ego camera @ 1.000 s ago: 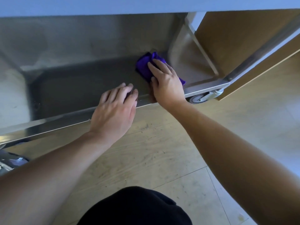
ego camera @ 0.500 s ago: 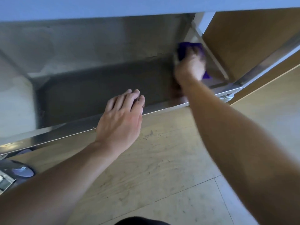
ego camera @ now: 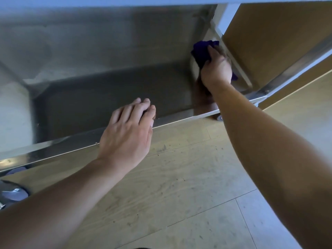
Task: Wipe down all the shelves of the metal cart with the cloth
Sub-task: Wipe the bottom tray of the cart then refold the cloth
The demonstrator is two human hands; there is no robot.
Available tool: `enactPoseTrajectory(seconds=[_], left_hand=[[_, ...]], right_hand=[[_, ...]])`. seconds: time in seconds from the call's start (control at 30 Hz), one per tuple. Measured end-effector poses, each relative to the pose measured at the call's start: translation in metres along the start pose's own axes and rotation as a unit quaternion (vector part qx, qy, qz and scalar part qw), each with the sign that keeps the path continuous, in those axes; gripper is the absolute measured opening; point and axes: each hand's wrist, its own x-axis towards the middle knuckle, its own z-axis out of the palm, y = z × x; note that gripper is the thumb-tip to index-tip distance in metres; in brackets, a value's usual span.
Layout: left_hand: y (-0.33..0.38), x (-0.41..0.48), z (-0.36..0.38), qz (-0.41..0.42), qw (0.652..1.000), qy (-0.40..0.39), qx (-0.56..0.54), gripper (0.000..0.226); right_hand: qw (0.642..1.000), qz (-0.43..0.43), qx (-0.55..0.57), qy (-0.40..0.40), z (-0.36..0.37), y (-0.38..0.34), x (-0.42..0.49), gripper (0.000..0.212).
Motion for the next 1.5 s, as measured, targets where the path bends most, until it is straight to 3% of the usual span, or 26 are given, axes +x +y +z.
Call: enactPoseTrajectory(seconds=[0.1, 0.23, 0.3, 0.5, 0.73, 0.9, 1.07, 1.13, 1.23, 1.33, 1.4, 1.5], left_hand=[[-0.001, 0.0, 0.001, -0.001, 1.0, 0.0, 0.001, 0.04], [-0.003, -0.001, -0.001, -0.004, 1.0, -0.008, -0.006, 0.039], [-0.003, -0.002, -0.004, -0.004, 1.0, -0.017, -0.015, 0.039], [-0.001, 0.0, -0.012, -0.02, 0.999, -0.026, -0.043, 0.037], [-0.009, 0.037, -0.015, 0.01, 0.998, -0.013, -0.061, 0.012], [-0.013, 0.038, 0.001, 0.017, 0.994, 0.001, -0.111, 0.015], [-0.011, 0.037, 0.002, 0.016, 0.995, 0.004, -0.099, 0.022], [-0.008, 0.038, 0.0, 0.016, 0.996, -0.007, -0.09, 0.031], [-0.009, 0.037, -0.004, 0.012, 0.996, -0.016, -0.085, 0.036], [-0.01, 0.036, -0.003, 0.011, 0.996, -0.005, -0.091, 0.037], [-0.009, 0.038, -0.002, 0.01, 0.996, -0.001, -0.092, 0.037], [-0.006, 0.039, -0.001, 0.008, 0.996, 0.001, -0.088, 0.038]], right_hand=[[1.0, 0.003, 0.005, -0.009, 0.007, -0.025, -0.01, 0.054], [0.984, -0.169, 0.031, -0.048, 0.031, -0.081, -0.049, 0.053], [0.976, -0.202, 0.043, -0.062, 0.037, -0.095, -0.064, 0.052], [0.985, -0.156, 0.04, -0.056, 0.023, -0.079, -0.064, 0.055], [0.994, -0.111, 0.005, -0.009, 0.013, -0.031, -0.036, 0.055], [0.998, -0.064, 0.011, 0.015, 0.012, 0.0, 0.008, 0.054], [0.998, 0.053, 0.002, 0.026, 0.021, -0.012, 0.045, 0.049], [0.999, 0.039, -0.003, 0.02, 0.036, -0.045, 0.046, 0.043], [0.992, -0.107, 0.024, -0.057, 0.06, -0.099, 0.027, 0.044], [0.972, -0.211, 0.027, -0.099, 0.059, -0.104, 0.015, 0.051], [0.978, -0.194, 0.017, -0.072, 0.049, -0.082, 0.025, 0.052], [0.999, -0.053, 0.0, -0.008, 0.03, -0.031, 0.052, 0.052]])
